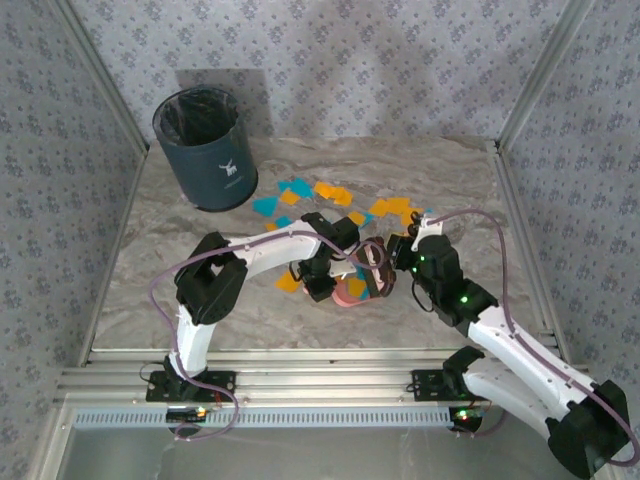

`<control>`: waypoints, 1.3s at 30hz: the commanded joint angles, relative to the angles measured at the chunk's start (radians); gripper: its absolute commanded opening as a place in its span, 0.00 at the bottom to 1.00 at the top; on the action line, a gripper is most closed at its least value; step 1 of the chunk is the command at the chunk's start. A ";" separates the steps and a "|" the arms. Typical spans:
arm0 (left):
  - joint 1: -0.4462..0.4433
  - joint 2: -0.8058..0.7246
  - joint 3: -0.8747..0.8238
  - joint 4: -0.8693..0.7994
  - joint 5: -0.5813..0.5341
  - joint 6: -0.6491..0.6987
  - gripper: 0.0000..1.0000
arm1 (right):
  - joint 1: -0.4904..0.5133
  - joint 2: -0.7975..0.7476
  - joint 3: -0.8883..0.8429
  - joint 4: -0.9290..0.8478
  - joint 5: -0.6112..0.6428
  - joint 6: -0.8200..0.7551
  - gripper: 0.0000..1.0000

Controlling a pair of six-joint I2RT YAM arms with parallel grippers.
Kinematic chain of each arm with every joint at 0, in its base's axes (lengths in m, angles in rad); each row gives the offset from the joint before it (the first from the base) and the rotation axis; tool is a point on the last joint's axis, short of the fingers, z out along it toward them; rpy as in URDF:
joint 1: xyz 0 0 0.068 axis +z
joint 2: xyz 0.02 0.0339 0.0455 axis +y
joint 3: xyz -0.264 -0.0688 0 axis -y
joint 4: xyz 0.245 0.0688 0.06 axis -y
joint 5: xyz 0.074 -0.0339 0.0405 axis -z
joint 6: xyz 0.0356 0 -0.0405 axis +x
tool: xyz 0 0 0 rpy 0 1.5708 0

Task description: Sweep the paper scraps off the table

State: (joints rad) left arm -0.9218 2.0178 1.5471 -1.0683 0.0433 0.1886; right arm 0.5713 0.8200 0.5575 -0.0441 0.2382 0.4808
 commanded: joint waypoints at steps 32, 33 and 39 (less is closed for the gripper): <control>0.009 -0.041 -0.027 -0.005 -0.019 -0.021 0.00 | 0.027 0.211 0.140 -0.005 0.034 -0.231 0.00; 0.009 -0.041 -0.027 -0.004 -0.019 -0.020 0.00 | 0.030 0.212 0.140 -0.005 0.023 -0.232 0.00; 0.009 -0.041 -0.027 -0.004 -0.017 -0.022 0.00 | 0.034 0.197 0.141 -0.018 -0.042 -0.229 0.00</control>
State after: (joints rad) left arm -0.9218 2.0033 1.5303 -1.0473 0.0360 0.1814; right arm 0.5961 1.0260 0.6758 -0.0452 0.2523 0.2604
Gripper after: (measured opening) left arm 0.278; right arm 0.251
